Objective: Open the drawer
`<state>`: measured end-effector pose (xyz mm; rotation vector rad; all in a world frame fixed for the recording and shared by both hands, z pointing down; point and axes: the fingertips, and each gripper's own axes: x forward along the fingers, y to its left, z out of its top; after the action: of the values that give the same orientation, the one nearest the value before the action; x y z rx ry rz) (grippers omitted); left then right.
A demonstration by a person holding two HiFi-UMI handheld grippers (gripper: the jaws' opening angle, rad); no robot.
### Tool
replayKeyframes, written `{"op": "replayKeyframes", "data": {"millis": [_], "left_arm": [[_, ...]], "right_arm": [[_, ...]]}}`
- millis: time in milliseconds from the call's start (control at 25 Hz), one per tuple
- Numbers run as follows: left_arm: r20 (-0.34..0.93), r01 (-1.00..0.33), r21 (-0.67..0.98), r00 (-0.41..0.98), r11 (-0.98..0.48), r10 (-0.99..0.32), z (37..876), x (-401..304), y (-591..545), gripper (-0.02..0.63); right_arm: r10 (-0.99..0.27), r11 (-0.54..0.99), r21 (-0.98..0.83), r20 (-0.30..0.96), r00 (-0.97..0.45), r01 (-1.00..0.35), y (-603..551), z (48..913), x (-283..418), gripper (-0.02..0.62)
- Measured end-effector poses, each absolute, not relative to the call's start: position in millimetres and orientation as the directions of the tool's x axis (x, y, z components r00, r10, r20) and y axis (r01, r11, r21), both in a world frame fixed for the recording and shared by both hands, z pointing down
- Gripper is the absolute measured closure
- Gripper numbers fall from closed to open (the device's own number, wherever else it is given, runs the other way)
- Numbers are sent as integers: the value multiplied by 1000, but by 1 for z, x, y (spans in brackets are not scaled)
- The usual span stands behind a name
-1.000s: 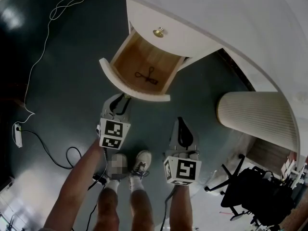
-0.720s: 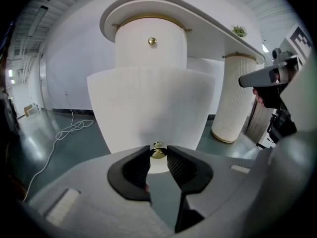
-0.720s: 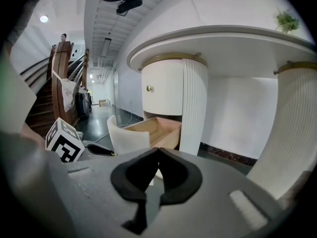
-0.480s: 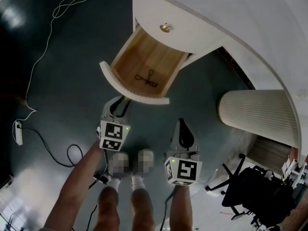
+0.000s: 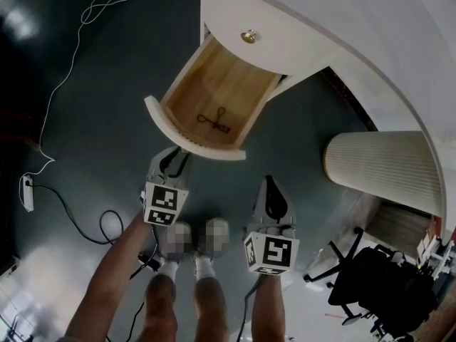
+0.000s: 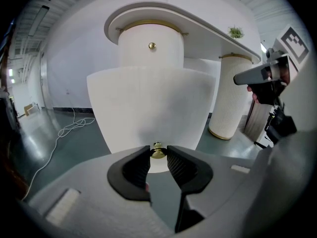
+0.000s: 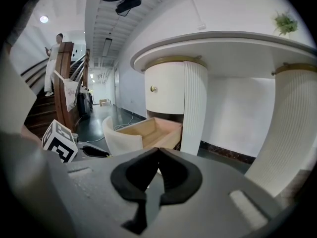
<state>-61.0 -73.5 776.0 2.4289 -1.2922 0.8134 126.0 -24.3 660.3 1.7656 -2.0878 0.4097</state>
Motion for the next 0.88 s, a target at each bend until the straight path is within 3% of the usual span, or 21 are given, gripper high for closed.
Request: {"op": "replayKeyframes", "data": {"millis": [880], "left_arm": [[609,-820,-33,436,-571,-662,781,-69,-60,489]], "right_arm": [[-873,174,21,466,-144,-985,-14,656,116,594]]}}
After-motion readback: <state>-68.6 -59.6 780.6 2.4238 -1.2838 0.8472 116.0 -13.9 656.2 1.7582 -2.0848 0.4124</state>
